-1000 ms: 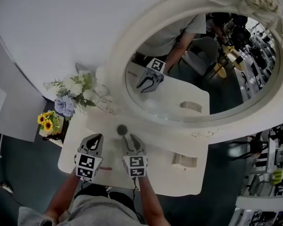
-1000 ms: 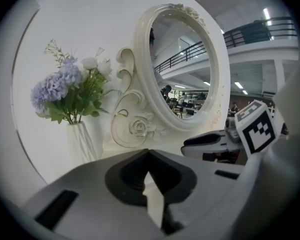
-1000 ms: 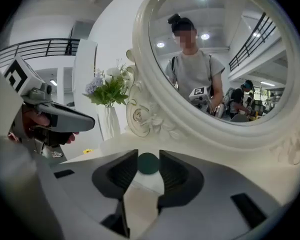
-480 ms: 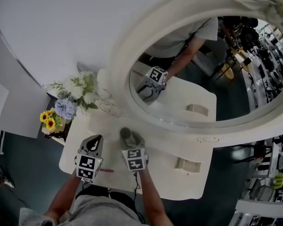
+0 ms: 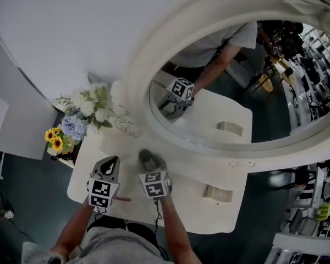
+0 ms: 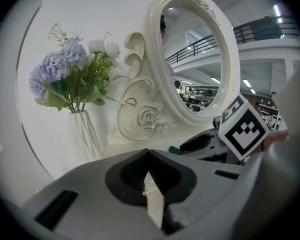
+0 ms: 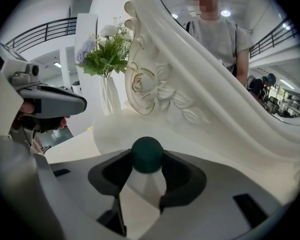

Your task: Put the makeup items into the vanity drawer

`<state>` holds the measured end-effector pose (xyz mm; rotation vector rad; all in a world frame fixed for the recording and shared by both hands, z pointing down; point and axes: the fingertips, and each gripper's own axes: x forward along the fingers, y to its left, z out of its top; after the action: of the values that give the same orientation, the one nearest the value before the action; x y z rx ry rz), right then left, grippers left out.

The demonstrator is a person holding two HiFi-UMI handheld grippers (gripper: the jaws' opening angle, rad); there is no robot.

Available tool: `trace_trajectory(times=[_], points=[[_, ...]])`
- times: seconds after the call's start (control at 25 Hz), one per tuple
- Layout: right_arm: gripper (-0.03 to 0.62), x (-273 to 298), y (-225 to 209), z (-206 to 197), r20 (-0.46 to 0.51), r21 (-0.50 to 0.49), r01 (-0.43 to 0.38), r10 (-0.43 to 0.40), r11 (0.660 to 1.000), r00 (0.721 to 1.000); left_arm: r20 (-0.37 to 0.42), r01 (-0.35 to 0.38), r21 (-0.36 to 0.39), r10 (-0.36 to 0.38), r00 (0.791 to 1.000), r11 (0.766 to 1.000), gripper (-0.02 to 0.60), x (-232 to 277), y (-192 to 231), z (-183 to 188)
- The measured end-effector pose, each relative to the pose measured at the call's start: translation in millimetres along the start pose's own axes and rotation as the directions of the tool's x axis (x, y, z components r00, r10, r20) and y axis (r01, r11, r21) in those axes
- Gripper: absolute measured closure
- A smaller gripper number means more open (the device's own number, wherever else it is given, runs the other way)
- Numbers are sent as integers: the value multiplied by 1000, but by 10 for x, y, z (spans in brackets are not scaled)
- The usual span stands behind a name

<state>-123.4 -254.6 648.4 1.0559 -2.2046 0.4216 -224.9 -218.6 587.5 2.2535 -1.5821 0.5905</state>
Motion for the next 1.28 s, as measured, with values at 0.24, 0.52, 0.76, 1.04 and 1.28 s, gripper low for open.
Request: trace_trajectory(times=[0.24,0.52,0.76,1.04,1.28], points=[[422,21,3,-17,0,-17,-13,13,1000,1000,-1,-6,0,6,1000,1000,581,-19,-8,-2],[536,-59,-88,-19,32,13,33,-34,999,999,10,-6,8,6,1000,1000,581,-79,-35,27],[536,-310,-105,82,89,18,69,-70,997,994,42,14,31,-15,999,999,581,-141,-100,160],[536,-859,-145,213,174,58,130,-138,990,975,92,73,82,-80,992,994,581,-252,-373,405],[536,-1398,-276,190,237,114,211,-232,971,943,116,154,144,-171,978,978,581,-286,-752,589]])
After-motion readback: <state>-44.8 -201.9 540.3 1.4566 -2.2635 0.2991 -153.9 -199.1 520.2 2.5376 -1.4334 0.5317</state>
